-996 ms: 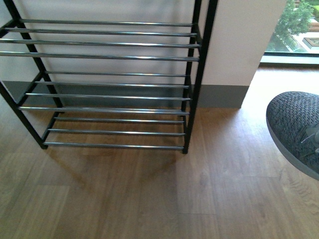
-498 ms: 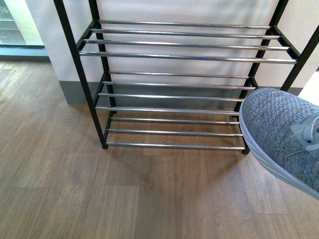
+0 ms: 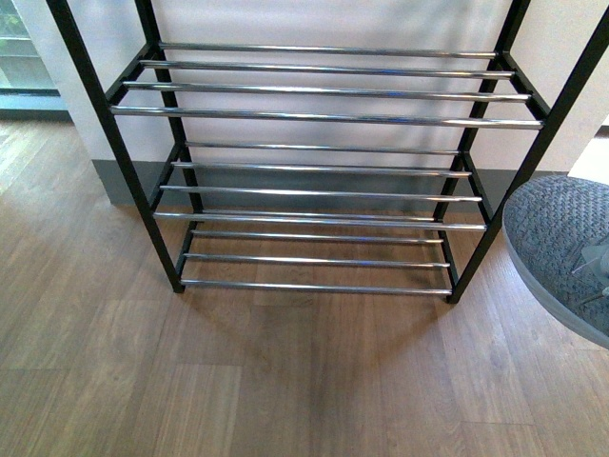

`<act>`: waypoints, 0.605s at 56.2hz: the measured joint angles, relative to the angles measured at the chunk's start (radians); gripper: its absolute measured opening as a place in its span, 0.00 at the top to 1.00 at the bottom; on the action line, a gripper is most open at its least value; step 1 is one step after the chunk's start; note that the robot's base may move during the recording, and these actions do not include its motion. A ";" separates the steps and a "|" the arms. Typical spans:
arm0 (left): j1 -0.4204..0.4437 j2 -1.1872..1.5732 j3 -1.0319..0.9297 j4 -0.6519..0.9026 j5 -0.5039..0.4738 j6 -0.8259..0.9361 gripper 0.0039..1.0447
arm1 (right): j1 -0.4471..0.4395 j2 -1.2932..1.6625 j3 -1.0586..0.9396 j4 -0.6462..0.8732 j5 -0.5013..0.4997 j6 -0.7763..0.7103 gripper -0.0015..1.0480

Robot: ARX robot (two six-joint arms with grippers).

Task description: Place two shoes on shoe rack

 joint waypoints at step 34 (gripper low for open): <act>0.001 -0.001 0.000 0.000 -0.012 0.001 0.99 | 0.000 0.000 0.000 0.000 -0.003 0.000 0.98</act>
